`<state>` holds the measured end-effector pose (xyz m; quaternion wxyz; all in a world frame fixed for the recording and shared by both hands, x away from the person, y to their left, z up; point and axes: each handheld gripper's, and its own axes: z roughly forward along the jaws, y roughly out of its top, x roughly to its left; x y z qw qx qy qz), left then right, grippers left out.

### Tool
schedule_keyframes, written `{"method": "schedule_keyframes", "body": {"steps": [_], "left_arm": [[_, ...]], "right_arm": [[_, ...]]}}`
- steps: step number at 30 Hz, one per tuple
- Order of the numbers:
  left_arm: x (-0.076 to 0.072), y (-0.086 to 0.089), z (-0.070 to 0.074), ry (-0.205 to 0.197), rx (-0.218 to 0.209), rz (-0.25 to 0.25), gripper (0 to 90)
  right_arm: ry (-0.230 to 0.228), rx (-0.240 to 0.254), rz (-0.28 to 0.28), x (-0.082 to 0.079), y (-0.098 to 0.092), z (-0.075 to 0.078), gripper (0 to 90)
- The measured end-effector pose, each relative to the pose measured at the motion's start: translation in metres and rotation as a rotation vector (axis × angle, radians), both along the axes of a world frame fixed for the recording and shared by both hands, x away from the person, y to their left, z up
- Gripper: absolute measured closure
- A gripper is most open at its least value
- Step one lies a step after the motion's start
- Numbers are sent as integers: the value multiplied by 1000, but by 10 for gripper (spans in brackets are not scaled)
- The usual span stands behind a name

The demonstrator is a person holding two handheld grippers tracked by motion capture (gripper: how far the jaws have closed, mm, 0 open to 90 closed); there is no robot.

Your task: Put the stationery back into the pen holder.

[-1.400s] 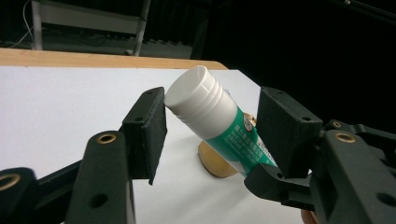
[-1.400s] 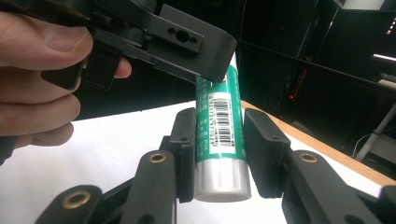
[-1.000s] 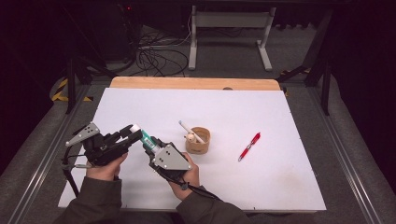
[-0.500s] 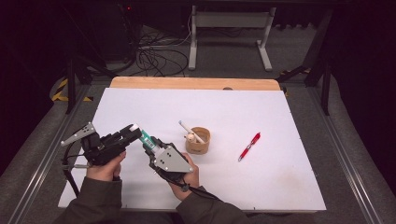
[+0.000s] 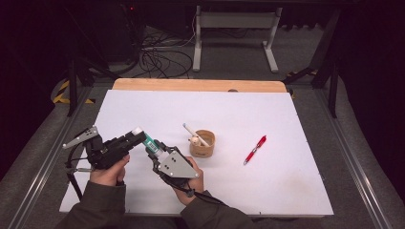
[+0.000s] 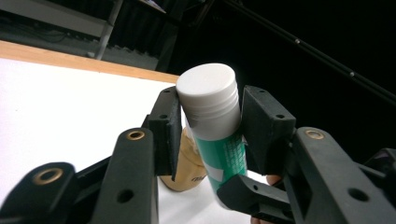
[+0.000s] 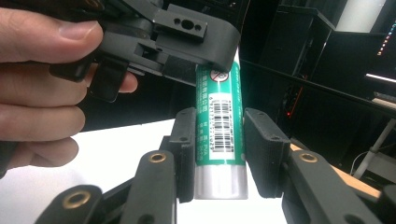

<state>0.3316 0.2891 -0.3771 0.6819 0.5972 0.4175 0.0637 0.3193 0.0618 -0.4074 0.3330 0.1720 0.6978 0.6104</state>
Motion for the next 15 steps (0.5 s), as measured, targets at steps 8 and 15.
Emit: {"method": "schedule_keyframes", "body": {"steps": [8,15], "left_arm": [[-2,-2,2,-19,9,-12,648],[-4,-4,3,-36,30,-5,651]], "right_arm": [[6,-2,-1,1,0,-1,664],[11,0,4,2,-1,0,663]]}}
